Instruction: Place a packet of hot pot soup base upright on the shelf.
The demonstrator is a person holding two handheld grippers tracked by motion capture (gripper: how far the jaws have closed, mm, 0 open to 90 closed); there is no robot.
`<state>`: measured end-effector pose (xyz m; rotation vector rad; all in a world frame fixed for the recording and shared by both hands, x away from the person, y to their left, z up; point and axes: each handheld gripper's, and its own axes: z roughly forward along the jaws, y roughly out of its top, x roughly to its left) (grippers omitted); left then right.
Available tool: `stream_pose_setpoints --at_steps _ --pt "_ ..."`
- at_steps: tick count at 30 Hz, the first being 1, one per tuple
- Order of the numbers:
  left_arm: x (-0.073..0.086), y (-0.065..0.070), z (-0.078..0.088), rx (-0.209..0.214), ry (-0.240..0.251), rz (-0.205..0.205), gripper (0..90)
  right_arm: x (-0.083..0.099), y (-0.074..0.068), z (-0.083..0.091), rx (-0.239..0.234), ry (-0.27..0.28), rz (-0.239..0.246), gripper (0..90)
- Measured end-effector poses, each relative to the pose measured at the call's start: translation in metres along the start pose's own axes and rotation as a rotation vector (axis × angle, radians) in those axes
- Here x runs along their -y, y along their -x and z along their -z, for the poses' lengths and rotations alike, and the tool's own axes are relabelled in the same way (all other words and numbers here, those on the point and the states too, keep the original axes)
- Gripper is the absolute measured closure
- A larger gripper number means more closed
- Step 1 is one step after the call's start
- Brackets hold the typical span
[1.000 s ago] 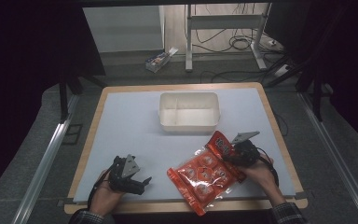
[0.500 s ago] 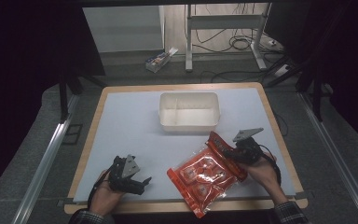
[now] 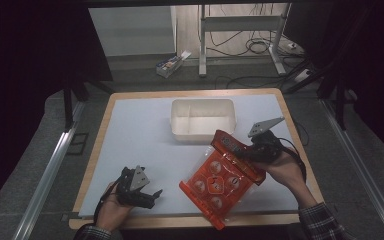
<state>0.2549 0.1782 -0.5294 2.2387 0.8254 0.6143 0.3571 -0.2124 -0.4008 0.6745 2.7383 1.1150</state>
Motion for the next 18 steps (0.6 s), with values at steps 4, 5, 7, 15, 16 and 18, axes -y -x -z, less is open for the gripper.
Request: stream_pose_setpoints --at_steps 4,5,7,15,16,18 --pt "0.0 0.0 0.0 0.001 0.003 0.002 5.7 -0.016 -0.003 0.008 -0.012 0.011 0.011 89.1" --pt "0.0 0.0 0.0 0.0 0.002 0.001 5.7 -0.02 -0.004 0.01 -0.019 0.016 0.016 89.1" --pt "0.0 0.0 0.0 0.001 0.004 0.002 5.7 -0.027 -0.006 0.013 -0.031 0.025 0.024 89.1" --pt "-0.001 -0.001 0.002 0.018 0.014 0.027 5.6 -0.051 -0.014 0.024 -0.055 0.051 0.065 89.1" --pt "-0.001 -0.001 0.002 0.019 0.014 0.029 5.6 -0.054 -0.015 0.026 -0.057 0.055 0.071 89.1" --pt "-0.001 -0.002 0.002 0.025 0.014 0.036 5.6 -0.059 -0.016 0.029 -0.061 0.067 0.077 89.1"
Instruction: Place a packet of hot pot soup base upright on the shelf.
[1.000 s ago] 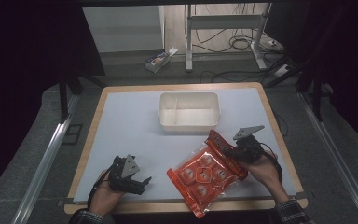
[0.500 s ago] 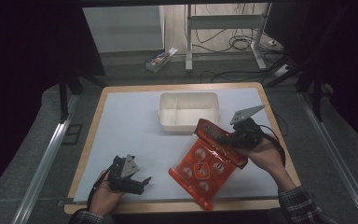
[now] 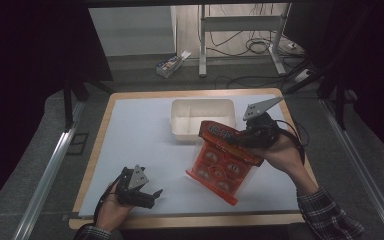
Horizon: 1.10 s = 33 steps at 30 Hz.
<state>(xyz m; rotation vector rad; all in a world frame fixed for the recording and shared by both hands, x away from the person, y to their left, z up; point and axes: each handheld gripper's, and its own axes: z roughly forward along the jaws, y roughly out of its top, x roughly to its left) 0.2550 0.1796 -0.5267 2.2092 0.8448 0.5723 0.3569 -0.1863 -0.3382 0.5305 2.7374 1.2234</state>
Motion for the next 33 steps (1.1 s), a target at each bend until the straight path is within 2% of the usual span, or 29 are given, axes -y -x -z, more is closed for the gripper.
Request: stream_pose_setpoints --at_steps 4,9,15,22,28,33 --pt "0.0 -0.001 0.001 0.014 0.009 0.021 5.5 -0.01 0.0 0.005 0.007 0.011 0.013 89.1" --pt "0.0 -0.001 0.002 0.02 0.013 0.034 5.4 -0.023 0.006 0.011 0.046 0.02 0.024 89.1" --pt "0.0 -0.001 0.001 0.019 0.008 0.028 5.5 -0.036 0.023 0.02 0.085 0.043 -0.008 89.1" --pt "-0.001 -0.001 0.001 0.019 0.006 0.028 5.5 -0.05 0.035 0.027 0.097 0.059 -0.028 89.0" --pt "-0.001 -0.001 0.002 0.022 0.005 0.03 5.5 -0.066 0.045 0.03 0.119 0.068 -0.033 89.1" --pt "-0.001 -0.001 0.002 0.023 0.002 0.029 5.5 -0.083 0.057 0.028 0.157 0.067 -0.029 89.1"
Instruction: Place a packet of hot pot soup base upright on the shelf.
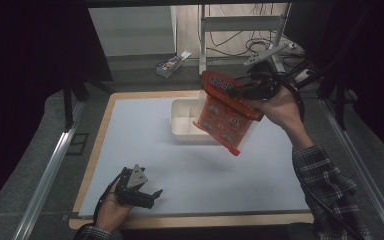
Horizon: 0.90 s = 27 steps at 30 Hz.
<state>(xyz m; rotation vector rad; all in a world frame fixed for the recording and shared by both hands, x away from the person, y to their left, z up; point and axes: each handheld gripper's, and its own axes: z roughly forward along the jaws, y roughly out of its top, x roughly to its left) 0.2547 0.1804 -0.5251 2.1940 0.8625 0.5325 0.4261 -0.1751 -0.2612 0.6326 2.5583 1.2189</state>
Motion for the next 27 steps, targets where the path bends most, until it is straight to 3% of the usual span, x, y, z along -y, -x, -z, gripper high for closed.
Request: stream_pose_setpoints --at_steps 14,27 --pt "0.0 0.001 -0.001 -0.003 -0.003 -0.005 5.7 -0.03 0.03 -0.015 0.055 -0.002 0.01 89.1" --pt "0.001 0.001 -0.001 -0.006 -0.007 -0.008 5.9 -0.044 0.063 -0.059 0.086 -0.038 0.021 89.1"
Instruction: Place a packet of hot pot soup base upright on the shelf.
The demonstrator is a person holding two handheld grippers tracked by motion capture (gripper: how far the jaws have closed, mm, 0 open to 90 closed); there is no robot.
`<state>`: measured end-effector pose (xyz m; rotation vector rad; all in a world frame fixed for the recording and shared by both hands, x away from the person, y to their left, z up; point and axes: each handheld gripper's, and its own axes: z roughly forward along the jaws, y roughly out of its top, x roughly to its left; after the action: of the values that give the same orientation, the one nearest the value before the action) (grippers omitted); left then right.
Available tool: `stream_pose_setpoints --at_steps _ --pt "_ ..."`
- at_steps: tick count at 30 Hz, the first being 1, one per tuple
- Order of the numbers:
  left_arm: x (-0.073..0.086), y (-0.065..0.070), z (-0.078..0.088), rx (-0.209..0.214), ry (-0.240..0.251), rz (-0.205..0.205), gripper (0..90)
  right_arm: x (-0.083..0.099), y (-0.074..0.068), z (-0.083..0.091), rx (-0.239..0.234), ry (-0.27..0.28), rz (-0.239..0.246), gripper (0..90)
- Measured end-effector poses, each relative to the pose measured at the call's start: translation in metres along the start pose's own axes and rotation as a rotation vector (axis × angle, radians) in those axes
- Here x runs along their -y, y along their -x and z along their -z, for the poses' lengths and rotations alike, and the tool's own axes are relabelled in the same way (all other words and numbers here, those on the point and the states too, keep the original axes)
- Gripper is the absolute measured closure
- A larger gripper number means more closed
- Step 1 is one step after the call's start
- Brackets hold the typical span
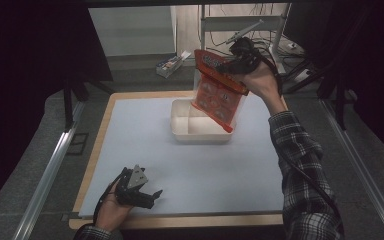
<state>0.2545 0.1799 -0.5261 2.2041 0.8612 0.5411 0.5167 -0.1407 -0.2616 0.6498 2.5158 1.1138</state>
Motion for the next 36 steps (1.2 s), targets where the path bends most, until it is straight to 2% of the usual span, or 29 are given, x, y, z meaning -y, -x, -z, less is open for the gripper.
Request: stream_pose_setpoints --at_steps 7,14,19,22,25,29,33,36 --pt "0.0 0.0 0.0 0.003 0.0 0.0 6.0 0.003 0.009 -0.025 0.012 -0.045 -0.001 89.0" --pt "0.0 0.001 -0.001 0.002 -0.003 -0.003 5.9 0.017 0.01 -0.053 -0.03 -0.084 -0.026 89.0" --pt "0.0 0.001 -0.001 0.001 -0.005 -0.006 6.0 0.025 0.013 -0.066 -0.039 -0.083 -0.046 88.9" --pt "0.0 0.001 -0.002 0.002 -0.01 -0.011 6.1 0.029 0.018 -0.066 -0.014 -0.064 -0.078 88.8" --pt "0.0 0.002 -0.002 0.001 -0.012 -0.016 6.1 0.032 0.022 -0.067 0.031 -0.056 -0.082 88.2" --pt "0.0 0.003 -0.002 0.0 -0.013 -0.018 6.1 0.037 0.03 -0.069 0.065 -0.035 -0.099 86.5" --pt "0.0 0.002 -0.002 -0.001 -0.016 -0.02 6.2 0.042 0.039 -0.07 0.136 -0.024 -0.116 83.2" --pt "0.0 0.002 -0.002 0.0 -0.013 -0.018 6.2 0.047 0.048 -0.07 0.183 -0.02 -0.158 77.1"
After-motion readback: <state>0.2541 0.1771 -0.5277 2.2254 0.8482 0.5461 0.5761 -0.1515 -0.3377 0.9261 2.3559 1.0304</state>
